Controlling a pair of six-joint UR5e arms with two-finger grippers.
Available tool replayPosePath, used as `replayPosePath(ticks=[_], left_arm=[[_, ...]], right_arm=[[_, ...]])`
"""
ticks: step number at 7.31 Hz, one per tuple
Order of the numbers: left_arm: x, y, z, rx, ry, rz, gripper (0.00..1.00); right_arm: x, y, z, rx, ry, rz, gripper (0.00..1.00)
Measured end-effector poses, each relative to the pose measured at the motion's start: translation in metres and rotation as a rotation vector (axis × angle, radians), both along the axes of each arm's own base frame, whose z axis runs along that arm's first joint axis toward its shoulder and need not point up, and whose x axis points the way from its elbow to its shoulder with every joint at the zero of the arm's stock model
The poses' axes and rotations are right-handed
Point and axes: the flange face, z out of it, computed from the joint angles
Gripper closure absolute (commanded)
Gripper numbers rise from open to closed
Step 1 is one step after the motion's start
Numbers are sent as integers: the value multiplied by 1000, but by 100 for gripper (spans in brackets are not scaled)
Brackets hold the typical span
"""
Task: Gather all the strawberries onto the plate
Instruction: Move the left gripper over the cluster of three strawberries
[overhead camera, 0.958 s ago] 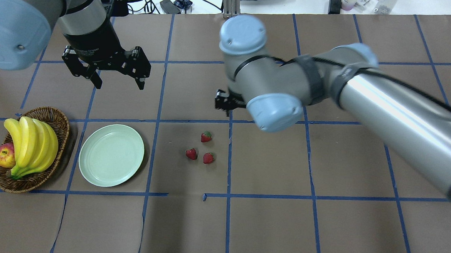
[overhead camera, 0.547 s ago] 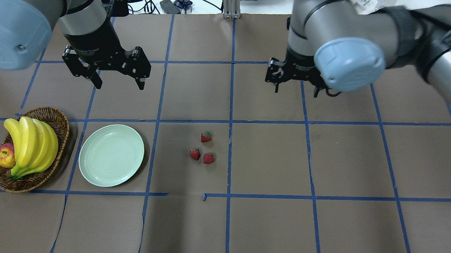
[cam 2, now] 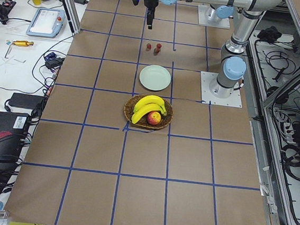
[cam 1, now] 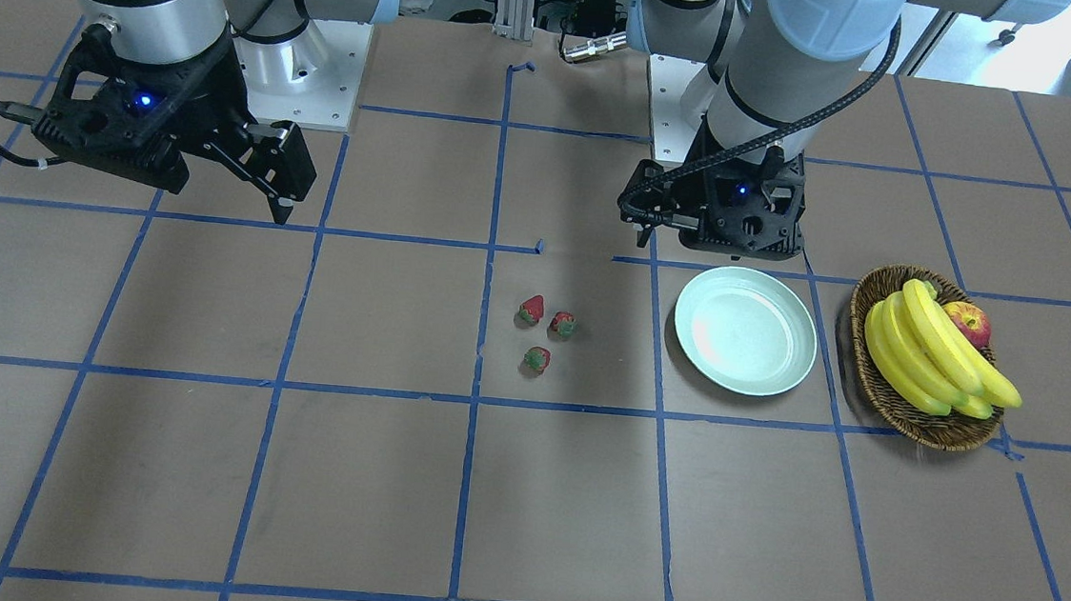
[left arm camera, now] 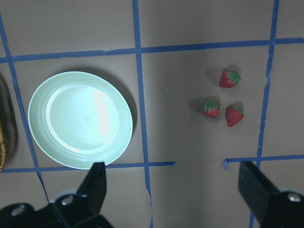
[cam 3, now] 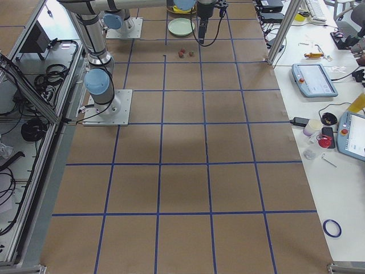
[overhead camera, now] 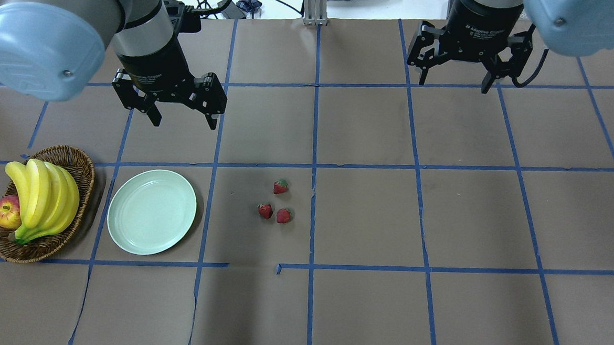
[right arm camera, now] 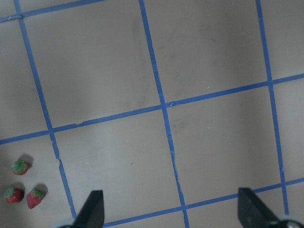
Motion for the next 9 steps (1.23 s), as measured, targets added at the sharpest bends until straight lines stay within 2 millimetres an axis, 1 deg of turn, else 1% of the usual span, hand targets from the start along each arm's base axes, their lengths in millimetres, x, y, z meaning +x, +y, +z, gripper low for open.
replayPosePath(ticks=[1,2,3,4,5,6,7,8,9], left_arm=[[-19,-2,-29,-32,31,31,0],[-40,5,-68,-52,49,61,0],[-53,16,-112,-50,51,68,0],[-58,26,-148,-29,34,63,0],[-62,33,-177,2,8,46,2],[-67,40,-199,33,-12,27,9],[-71,42,-214,53,-22,16,13],[-73,42,-226,67,-28,9,16],[-73,42,-235,82,-33,5,24]], right_arm=[[2,2,-2,7,-10,1,0],[2,3,-3,10,-14,2,0],[3,3,-4,11,-16,2,0],[3,4,-5,13,-17,2,0],[3,4,-6,15,-17,2,0],[3,4,-6,16,-17,2,0],[3,4,-6,17,-17,3,0],[3,4,-7,18,-17,2,0],[3,4,-7,18,-17,2,0]])
